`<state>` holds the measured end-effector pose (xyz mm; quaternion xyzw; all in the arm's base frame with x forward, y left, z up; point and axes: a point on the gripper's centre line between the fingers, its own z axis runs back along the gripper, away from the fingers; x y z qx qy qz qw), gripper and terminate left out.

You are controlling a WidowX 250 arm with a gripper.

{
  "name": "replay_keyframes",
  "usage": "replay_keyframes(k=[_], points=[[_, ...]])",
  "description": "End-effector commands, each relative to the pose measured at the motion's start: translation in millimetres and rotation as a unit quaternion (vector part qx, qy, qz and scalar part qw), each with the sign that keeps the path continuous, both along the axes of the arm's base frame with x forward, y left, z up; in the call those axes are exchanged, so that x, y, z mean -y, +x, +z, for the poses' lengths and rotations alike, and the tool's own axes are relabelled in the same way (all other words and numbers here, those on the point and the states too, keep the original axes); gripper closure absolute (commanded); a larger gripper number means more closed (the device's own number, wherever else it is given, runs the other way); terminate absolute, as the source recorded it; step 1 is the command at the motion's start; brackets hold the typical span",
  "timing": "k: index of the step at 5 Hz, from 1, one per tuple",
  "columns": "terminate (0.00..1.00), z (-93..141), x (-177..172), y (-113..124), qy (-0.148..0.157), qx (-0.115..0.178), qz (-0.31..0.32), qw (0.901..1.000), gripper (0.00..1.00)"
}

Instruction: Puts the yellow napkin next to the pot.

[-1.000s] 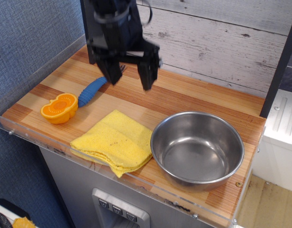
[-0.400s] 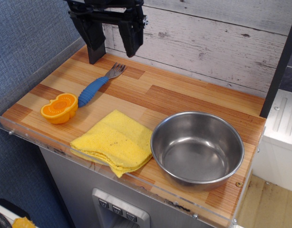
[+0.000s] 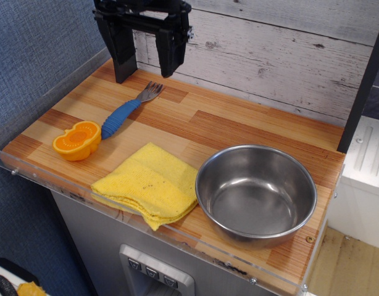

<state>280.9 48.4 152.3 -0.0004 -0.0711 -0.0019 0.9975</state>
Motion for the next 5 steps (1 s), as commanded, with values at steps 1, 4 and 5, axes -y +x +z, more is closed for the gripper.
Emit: replay_keyframes(k=[1, 4, 5], points=[[0.0, 17.9, -0.2, 3.1, 0.001, 0.021, -0.008, 0.9997, 0.0], [0.0, 17.9, -0.2, 3.1, 0.001, 0.021, -0.008, 0.9997, 0.0], [1.0, 17.9, -0.2, 3.1, 0.001, 0.021, -0.008, 0.9997, 0.0]])
